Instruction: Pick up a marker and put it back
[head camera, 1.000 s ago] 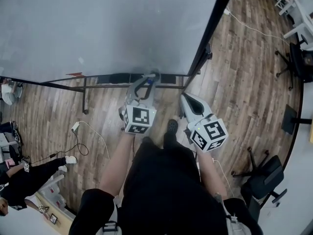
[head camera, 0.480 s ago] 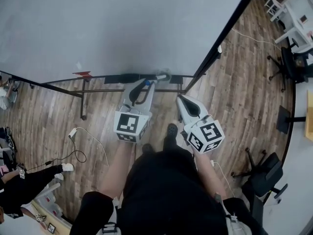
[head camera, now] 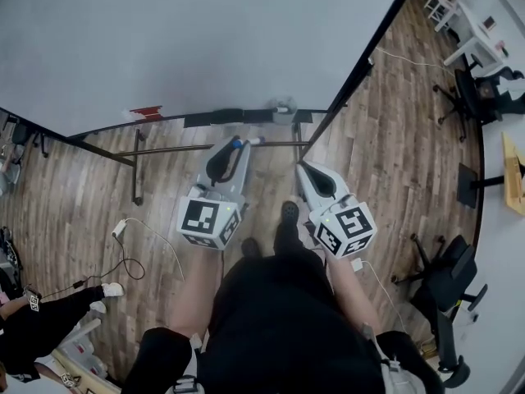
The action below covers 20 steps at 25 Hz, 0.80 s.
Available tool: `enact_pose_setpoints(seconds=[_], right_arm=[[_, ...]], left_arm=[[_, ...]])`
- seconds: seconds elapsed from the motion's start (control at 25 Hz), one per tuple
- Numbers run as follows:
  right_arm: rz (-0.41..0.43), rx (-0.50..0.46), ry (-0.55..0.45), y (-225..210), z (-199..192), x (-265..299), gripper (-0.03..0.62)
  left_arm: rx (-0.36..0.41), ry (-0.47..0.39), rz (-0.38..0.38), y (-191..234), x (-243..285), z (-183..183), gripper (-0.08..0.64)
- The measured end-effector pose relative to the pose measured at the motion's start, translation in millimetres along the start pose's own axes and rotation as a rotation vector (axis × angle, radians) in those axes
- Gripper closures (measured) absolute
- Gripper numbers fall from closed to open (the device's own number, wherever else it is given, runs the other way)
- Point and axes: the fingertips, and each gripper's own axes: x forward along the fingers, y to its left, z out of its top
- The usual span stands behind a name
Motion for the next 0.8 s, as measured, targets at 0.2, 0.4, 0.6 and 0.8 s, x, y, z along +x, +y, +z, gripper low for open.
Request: enact_pose_setpoints(seconds=[0.2,0.4,0.6,0.8], right_arm=[[-0.05,-0.022,0.012,23.4,-11.1,-18.7,0.589],[-0.089,-0.049,0.016,43.7,-16.7,-32.5,0.589],[-0.12,-0.055,-0.007,55.1,-18.5,-48.0,0.589],[-0.124,-0.047,-0.014,58.2,-17.0,-48.9,0.589]], left_arm=[[-0.038,-0.024,-0.002,7.1,-46.8,-2.5,0.479],[-0.071,-0.038,-0.018,7.4,-77.9,-4.9,0.479],[-0.081,-0.052,-0.034,0.2,-100.2,-5.8,0.479],[-0.093,-0.041,-0.029,3.4,-105.8,-6.8,0.479]])
